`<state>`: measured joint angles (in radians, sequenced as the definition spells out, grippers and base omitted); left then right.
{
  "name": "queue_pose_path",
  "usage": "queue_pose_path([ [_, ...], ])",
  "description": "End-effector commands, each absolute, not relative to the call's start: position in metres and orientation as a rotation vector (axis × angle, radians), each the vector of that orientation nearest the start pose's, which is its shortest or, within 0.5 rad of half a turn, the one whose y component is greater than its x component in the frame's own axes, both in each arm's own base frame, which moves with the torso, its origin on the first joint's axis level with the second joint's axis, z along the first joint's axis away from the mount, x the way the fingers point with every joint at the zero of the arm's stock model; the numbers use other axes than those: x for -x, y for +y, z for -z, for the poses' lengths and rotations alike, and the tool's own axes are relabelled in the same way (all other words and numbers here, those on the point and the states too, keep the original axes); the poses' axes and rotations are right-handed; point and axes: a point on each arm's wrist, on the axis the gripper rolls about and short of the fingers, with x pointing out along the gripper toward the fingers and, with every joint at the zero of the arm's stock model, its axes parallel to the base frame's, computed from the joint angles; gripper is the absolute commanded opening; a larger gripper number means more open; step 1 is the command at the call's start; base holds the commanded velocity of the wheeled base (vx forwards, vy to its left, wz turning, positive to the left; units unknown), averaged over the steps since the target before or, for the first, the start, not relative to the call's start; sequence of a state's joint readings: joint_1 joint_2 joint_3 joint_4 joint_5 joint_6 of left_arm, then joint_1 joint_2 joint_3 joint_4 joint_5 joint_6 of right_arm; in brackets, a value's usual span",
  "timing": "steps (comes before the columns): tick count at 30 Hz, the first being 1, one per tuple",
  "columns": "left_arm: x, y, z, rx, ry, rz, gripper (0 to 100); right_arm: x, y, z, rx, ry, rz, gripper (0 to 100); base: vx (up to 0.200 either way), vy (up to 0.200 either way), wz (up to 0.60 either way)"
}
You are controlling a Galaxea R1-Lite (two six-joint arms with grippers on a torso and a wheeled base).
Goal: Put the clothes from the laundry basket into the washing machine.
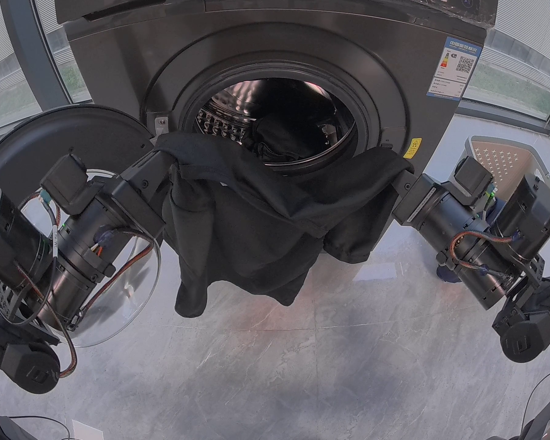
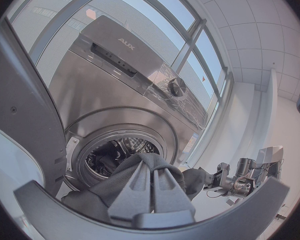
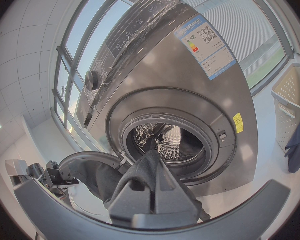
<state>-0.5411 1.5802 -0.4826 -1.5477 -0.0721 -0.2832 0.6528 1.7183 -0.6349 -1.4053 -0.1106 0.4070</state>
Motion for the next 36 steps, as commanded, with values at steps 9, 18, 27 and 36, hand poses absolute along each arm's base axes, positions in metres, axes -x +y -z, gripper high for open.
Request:
queue_pose_path([
  [9,-0.204,-0.13,-0.227,0.361,-0.363,0.747,0,-0.234,0.17,-0.208,-0.506,-0.189,-0.577,0,0.0,0.0,0.0],
  [18,-0.191,-0.151,-0.218,0.372,-0.313,0.832,0,-0.22,0.18,-0.178,-0.474,-0.081,-0.619,100,0.0,0.0,0.0],
  [27,-0.199,-0.16,-0.238,0.4,-0.389,0.864,0,-0.228,0.197,-0.103,-0.261,0.107,-0.609,100,0.0,0.0,0.0],
  [36,-0.197,-0.164,-0.239,0.403,-0.39,0.88,0,-0.246,0.219,-0.07,-0.172,0.131,-0.624,100,0.0,0.0,0.0],
])
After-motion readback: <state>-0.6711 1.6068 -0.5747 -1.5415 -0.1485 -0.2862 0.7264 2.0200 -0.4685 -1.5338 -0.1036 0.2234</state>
